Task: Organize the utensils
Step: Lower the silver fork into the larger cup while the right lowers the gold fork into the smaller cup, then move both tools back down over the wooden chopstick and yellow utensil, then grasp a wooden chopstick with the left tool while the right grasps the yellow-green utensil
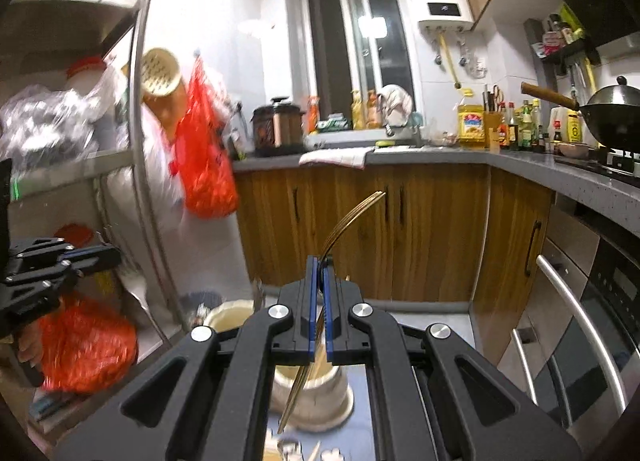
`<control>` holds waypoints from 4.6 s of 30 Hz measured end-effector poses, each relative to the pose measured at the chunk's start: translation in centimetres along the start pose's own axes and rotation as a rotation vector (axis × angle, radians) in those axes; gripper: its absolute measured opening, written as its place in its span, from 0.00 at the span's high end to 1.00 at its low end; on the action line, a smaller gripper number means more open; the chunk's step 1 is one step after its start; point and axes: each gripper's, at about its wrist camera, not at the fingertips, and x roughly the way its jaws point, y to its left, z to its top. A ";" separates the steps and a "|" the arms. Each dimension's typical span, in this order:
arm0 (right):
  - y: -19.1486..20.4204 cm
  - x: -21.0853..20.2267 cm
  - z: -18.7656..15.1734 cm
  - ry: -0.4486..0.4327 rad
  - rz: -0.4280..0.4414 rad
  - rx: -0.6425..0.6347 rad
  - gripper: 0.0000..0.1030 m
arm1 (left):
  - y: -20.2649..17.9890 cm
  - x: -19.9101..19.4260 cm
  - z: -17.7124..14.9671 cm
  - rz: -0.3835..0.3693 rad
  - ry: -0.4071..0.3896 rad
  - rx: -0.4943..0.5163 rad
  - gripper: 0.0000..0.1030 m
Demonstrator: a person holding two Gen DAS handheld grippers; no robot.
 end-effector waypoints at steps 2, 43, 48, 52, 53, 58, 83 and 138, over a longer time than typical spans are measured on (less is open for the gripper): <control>-0.3 0.8 0.6 -0.035 -0.029 0.004 0.97 | 0.7 0.4 1.0 0.037 -0.013 -0.007 0.98; -2.8 11.1 -6.3 0.161 -0.043 0.072 0.97 | 1.9 13.3 -6.0 0.106 0.255 -0.058 0.98; -2.8 11.1 -6.3 0.161 -0.042 0.071 0.95 | 2.1 13.3 -6.0 0.104 0.255 -0.061 0.97; -2.8 11.1 -6.3 0.159 -0.042 0.071 0.89 | 2.2 13.2 -6.1 0.114 0.258 -0.050 0.96; -2.7 11.1 -6.2 0.160 -0.042 0.070 0.85 | 2.3 13.2 -6.1 0.116 0.258 -0.050 0.95; -2.4 10.7 -6.3 0.161 -0.034 0.069 0.75 | 2.8 12.7 -6.1 0.131 0.250 -0.071 0.73; -1.9 2.4 -12.9 0.394 -0.064 0.022 0.05 | -0.5 5.4 -10.2 0.059 0.282 -0.186 0.10; -1.5 1.8 -18.0 0.547 0.130 0.231 0.95 | -11.6 11.1 -19.6 -0.123 0.679 -0.245 0.56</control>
